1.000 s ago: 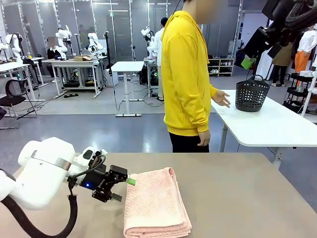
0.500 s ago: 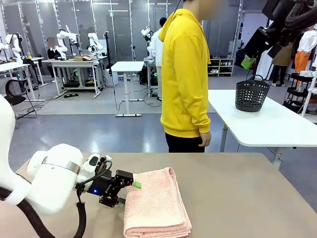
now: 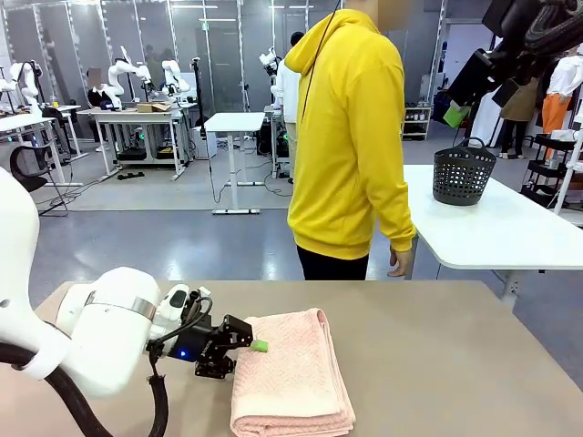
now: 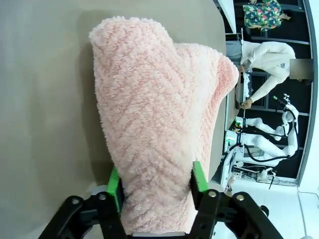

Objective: Fold the towel.
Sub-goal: Pick up the 100 cm Hotel Towel and place it on the left side of the table.

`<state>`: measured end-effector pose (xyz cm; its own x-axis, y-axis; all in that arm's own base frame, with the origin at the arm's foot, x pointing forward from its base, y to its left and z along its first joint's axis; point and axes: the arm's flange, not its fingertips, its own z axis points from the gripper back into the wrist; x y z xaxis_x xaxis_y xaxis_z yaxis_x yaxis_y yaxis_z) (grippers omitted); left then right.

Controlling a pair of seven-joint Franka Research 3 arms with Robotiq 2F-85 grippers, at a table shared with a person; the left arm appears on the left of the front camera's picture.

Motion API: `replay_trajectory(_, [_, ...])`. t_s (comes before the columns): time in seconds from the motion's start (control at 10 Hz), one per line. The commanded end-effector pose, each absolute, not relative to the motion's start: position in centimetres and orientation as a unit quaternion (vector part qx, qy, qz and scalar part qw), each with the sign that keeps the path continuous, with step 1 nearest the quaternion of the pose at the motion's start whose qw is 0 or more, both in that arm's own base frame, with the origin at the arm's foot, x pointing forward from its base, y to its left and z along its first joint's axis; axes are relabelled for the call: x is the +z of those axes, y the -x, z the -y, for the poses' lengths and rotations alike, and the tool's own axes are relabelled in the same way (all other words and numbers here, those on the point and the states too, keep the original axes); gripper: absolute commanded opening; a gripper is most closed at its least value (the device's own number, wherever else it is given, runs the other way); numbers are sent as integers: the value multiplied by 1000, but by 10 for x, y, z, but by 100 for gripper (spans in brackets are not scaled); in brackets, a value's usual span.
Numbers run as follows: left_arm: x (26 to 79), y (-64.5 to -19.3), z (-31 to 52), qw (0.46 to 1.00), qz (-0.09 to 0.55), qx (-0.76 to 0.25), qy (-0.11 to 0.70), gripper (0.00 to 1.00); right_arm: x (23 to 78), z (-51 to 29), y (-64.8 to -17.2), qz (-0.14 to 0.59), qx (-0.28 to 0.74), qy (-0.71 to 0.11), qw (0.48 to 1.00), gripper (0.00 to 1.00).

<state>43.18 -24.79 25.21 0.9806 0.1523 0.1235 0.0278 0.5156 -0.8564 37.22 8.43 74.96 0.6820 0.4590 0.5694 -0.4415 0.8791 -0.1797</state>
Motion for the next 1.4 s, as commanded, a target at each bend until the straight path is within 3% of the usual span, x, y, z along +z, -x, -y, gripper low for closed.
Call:
replay_trajectory(0.0, [246, -433, 258, 864, 103, 38, 491, 0, 750, -84, -372, 313, 244, 16, 918, 100])
replay_trajectory(1.3, [253, -432, 249, 866, 92, 34, 490, 0, 750, -84, -372, 313, 244, 16, 918, 100])
